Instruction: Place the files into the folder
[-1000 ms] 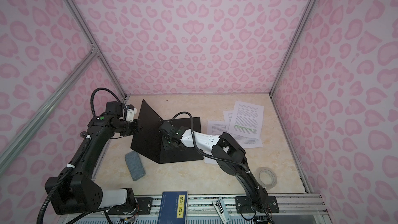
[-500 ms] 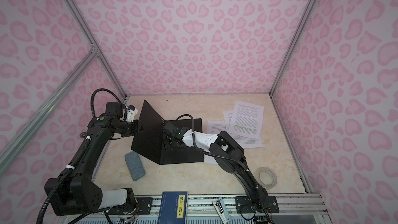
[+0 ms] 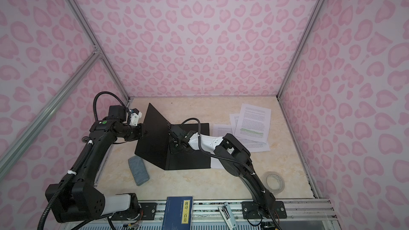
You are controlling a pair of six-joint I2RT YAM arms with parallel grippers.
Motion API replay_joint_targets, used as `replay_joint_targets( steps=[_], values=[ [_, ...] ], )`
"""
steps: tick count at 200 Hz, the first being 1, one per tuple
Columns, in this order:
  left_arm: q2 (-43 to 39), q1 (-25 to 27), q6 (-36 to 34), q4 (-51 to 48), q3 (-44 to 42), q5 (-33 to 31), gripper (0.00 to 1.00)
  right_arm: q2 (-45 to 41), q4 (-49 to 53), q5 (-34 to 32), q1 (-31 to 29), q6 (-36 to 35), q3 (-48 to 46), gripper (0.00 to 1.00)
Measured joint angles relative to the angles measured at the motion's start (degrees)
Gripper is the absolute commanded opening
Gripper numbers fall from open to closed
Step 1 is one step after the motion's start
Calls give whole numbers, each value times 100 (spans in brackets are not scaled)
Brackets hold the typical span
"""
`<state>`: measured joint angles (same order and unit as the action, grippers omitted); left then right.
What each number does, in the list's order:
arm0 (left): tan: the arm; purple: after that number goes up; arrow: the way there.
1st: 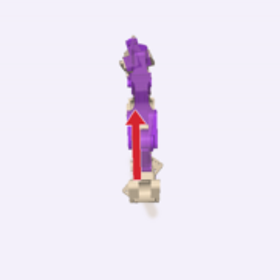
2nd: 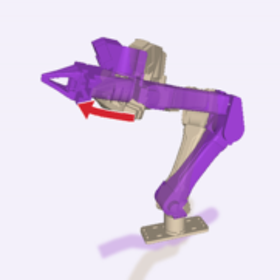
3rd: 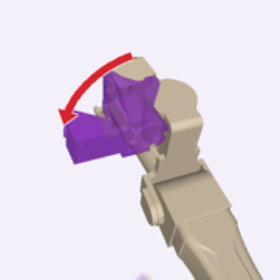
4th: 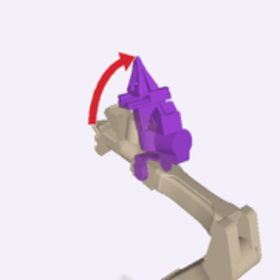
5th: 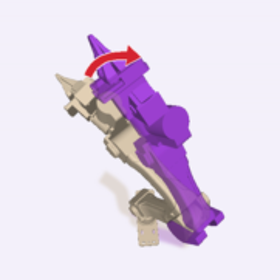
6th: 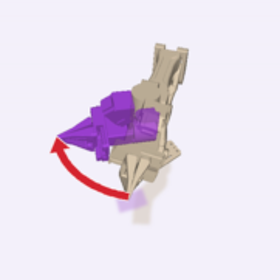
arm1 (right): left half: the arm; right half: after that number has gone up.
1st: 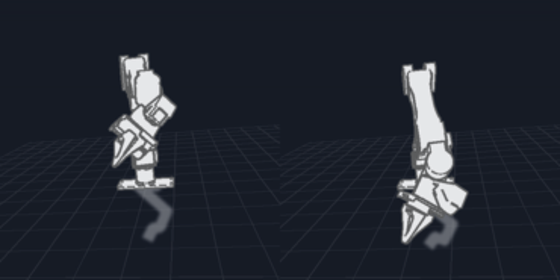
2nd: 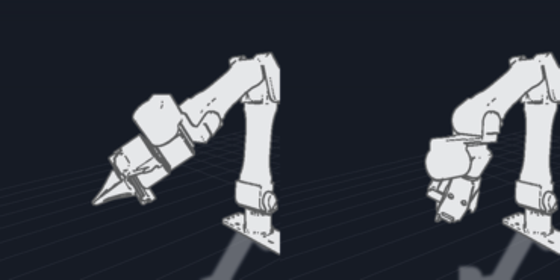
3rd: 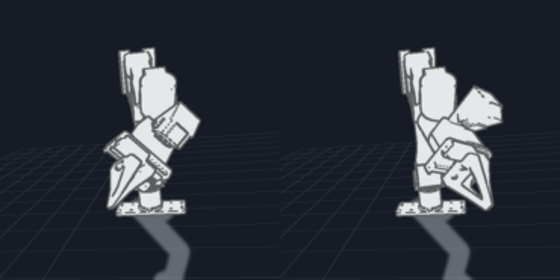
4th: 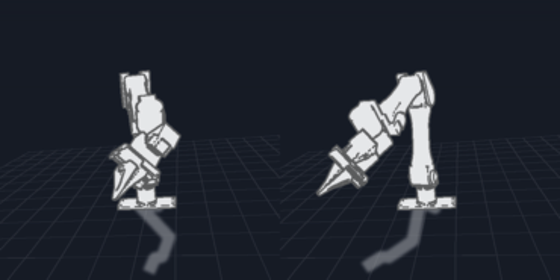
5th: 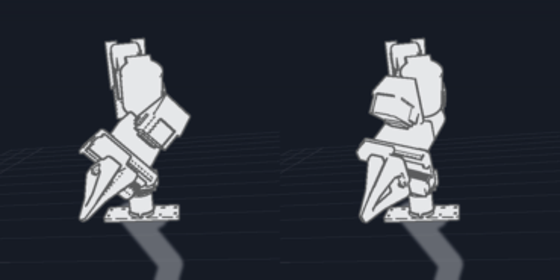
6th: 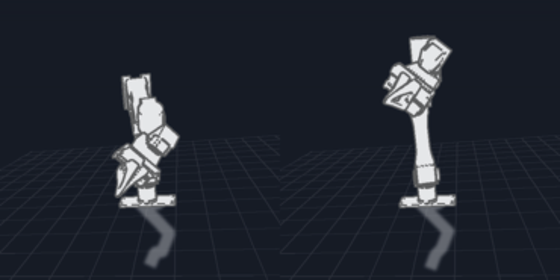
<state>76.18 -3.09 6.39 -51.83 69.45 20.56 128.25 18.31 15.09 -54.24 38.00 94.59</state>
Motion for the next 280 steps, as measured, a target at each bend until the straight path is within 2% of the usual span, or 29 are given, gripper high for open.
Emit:
replay_joint_targets(
  steps=[61, 131, 200, 280],
  values=[
    [-57, 0, 2, -33, -44, -2, 4, 11, -313, 212, 46, 107, -188, 12],
    [-66, 0, 2, -59, -44, -15, 4, -11, -702, 507, 146, 323, -472, 0],
    [-66, 0, 0, -76, -42, -85, 3, -50, -1088, 761, 260, 396, -745, 0],
    [-66, 7, -26, -83, -44, -186, 4, 24, -446, 605, 286, 105, -337, 0]
  ],
)
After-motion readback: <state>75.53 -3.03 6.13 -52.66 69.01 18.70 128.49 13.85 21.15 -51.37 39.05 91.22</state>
